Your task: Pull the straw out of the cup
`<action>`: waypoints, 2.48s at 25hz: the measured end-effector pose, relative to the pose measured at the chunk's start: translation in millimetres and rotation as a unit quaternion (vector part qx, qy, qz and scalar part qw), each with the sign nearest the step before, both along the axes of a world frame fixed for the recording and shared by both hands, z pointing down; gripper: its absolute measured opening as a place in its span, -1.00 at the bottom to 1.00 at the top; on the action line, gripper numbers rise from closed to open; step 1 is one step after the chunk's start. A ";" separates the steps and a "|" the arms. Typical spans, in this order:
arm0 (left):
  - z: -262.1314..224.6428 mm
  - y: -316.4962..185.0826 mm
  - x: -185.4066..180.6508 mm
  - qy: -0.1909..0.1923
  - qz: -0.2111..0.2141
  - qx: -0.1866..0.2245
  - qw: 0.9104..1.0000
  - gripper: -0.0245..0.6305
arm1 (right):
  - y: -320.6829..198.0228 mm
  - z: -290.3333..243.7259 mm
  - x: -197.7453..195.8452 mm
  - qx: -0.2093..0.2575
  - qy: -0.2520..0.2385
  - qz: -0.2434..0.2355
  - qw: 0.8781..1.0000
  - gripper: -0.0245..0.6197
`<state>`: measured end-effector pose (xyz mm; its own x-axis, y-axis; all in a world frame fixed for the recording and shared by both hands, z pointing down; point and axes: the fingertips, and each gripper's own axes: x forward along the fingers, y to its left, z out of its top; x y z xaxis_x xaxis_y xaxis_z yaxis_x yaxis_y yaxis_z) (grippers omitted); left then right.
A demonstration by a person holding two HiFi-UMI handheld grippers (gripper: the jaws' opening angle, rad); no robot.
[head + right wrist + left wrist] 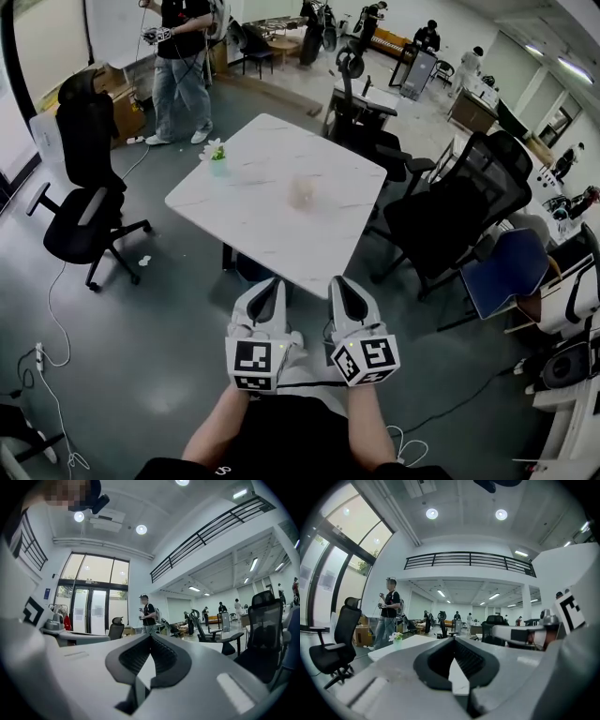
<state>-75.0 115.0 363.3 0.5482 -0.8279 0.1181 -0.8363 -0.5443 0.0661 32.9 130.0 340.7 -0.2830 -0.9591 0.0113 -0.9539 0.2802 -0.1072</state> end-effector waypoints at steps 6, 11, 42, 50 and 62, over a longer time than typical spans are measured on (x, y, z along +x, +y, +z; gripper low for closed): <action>14.4 -73.2 20.3 -0.026 -0.020 -0.035 0.999 -0.92 | -84.6 14.7 16.0 -0.031 -0.029 -0.030 0.999 -0.92; 27.7 -136.1 51.7 -0.043 -0.031 -0.056 0.997 -0.92 | -144.0 32.0 44.6 -0.055 -0.047 -0.047 0.996 -0.91; 120.7 -294.1 89.2 -0.056 -0.013 -0.165 0.985 -0.92 | -317.0 115.4 53.6 -0.175 -0.009 -0.070 0.982 -0.91; 131.8 -315.9 84.6 -0.051 -0.019 -0.176 0.983 -0.92 | -351.3 131.2 42.4 -0.193 0.014 -0.085 0.977 -0.79; 150.2 -342.5 78.1 -0.048 -0.029 -0.196 0.979 -0.92 | -393.4 161.6 37.8 -0.227 0.050 -0.090 0.969 -0.67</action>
<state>3.1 -227.5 513.5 0.4721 -0.7384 0.4815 -0.8778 -0.4443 0.1793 70.7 -263.4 502.3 -0.4218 -0.7841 0.4553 -0.9055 0.3894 -0.1683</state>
